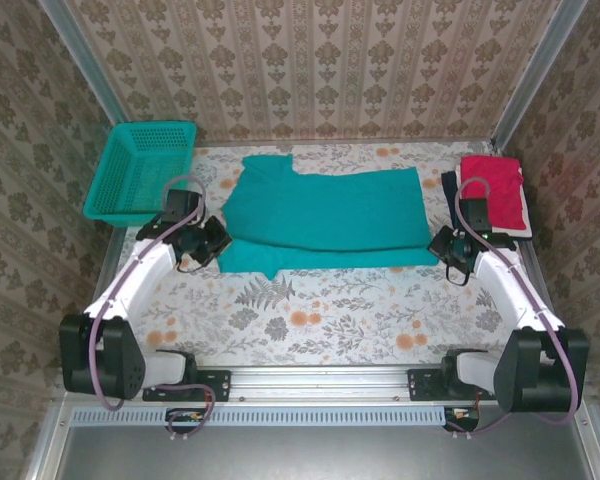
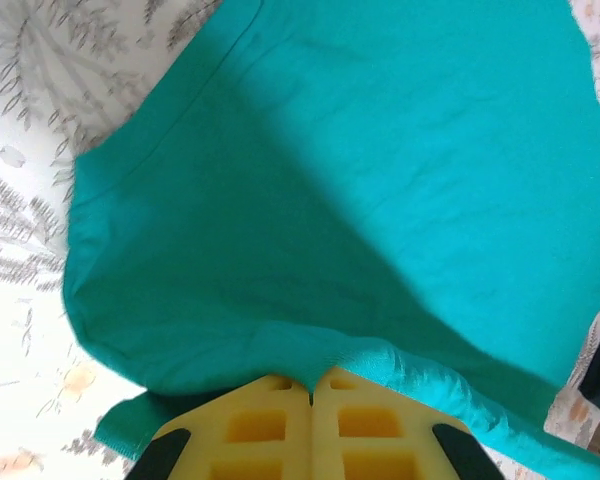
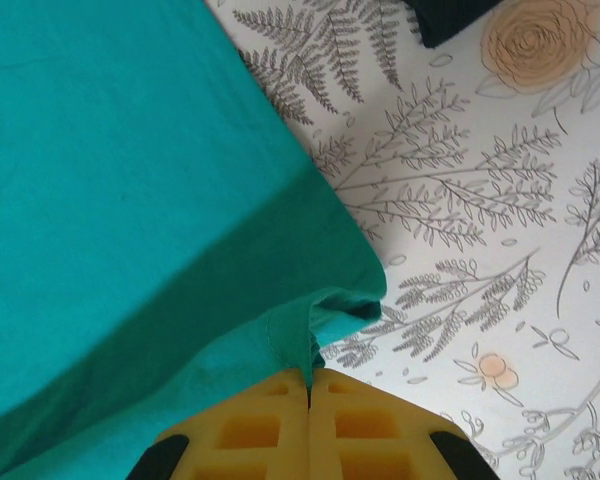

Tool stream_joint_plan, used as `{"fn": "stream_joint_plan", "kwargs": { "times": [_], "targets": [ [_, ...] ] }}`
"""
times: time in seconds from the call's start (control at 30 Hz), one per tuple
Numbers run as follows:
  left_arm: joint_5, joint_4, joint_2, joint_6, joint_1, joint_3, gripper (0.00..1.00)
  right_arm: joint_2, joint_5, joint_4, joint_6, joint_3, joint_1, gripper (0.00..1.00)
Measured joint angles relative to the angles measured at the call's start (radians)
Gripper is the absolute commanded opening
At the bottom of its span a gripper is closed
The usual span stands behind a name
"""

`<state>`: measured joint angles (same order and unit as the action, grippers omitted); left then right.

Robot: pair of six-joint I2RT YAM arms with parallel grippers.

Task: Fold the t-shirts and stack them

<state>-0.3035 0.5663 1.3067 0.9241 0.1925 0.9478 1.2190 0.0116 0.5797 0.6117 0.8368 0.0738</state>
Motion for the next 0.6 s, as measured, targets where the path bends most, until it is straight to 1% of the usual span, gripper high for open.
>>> {"fn": "stream_joint_plan", "kwargs": {
  "times": [0.2,0.6],
  "targets": [
    [-0.016,-0.006,0.106,-0.038,-0.01,0.055,0.0,0.1,-0.001,-0.028,-0.014,0.069,0.0,0.01],
    [-0.019,-0.025,0.249,-0.09,-0.024,0.207,0.0,0.285,-0.019,-0.07,-0.038,0.168,0.0,0.01]
  ]
}}
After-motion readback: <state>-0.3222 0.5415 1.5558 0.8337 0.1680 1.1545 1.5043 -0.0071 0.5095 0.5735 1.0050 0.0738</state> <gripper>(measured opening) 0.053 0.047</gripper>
